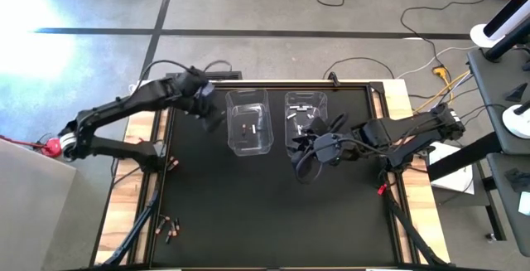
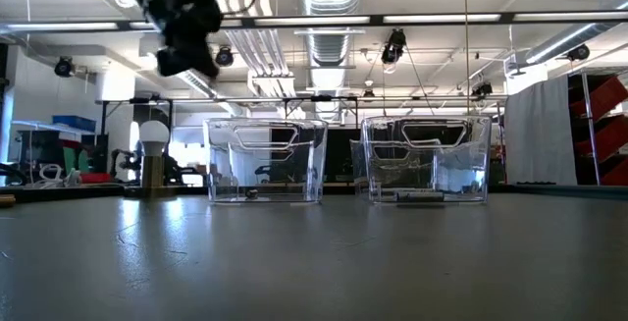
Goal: Sort batteries
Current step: Put the black battery into the left transparent bin
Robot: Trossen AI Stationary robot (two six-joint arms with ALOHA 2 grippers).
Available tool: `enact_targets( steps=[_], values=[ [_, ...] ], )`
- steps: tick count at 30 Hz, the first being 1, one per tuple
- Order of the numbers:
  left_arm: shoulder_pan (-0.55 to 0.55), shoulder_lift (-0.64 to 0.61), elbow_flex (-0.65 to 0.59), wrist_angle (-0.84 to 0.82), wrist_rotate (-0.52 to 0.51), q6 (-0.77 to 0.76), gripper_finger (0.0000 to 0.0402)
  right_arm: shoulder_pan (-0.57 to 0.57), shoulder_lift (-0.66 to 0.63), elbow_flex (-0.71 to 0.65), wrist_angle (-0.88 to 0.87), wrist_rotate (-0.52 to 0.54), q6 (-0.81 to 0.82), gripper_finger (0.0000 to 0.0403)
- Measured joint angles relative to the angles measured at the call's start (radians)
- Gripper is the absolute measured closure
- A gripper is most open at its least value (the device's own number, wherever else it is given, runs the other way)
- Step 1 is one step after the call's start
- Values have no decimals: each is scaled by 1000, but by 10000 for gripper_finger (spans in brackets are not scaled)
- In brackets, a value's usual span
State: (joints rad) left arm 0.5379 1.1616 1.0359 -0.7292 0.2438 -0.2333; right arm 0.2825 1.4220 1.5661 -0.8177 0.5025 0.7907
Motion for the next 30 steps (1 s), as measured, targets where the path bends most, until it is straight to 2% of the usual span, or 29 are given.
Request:
enact_targets(
  steps=[3,6,11,16,24,30],
  values=[
    [-5,16,-35,225,-47,-42,391,-1,0,0,0,-1,-3,257],
    [-5,95,-43,329,-67,-52,391,-8,0,0,0,4,-4,258],
    [-14,248,-12,315,-152,13,391,-11,0,0,0,24,-5,267],
    [-16,363,19,267,-175,35,391,-3,0,0,0,23,-11,276],
    [-55,480,31,295,-179,-11,391,-13,0,0,-1,23,-95,276],
    [-145,511,31,272,-163,13,391,-22,0,0,-8,25,-116,262]
  ],
)
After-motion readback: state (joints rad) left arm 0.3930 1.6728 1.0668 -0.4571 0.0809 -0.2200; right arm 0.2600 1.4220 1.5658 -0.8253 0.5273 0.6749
